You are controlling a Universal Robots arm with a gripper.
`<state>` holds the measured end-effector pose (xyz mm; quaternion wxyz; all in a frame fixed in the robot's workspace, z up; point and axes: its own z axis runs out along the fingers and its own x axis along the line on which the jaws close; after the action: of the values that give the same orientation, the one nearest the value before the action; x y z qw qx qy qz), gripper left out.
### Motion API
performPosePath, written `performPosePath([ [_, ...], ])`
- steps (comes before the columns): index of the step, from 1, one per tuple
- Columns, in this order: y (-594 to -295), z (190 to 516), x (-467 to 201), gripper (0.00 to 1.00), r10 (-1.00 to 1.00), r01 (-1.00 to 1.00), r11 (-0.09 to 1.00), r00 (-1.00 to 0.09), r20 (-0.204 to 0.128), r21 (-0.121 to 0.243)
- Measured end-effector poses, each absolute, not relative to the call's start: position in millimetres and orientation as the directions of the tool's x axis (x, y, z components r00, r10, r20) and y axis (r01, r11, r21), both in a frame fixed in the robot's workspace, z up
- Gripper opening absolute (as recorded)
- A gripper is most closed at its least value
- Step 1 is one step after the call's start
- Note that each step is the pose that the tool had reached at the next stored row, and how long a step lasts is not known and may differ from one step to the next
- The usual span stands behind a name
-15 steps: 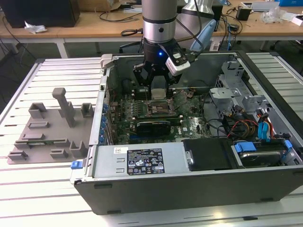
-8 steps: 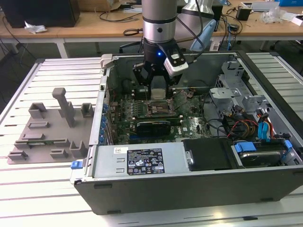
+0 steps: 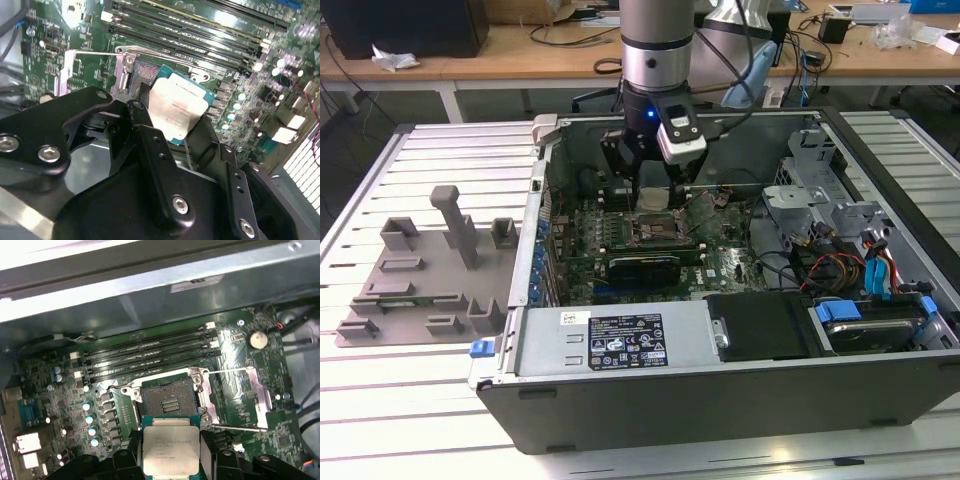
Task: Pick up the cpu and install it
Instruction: 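Place the cpu into insertion slot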
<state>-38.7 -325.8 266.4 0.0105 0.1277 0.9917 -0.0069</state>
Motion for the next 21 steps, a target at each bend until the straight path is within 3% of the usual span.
performPosePath([
  [21, -325.8, 265.9, -38.7, 0.55, 0.648, 0.648, 0.761, -0.761, -0.023, -0.011],
])
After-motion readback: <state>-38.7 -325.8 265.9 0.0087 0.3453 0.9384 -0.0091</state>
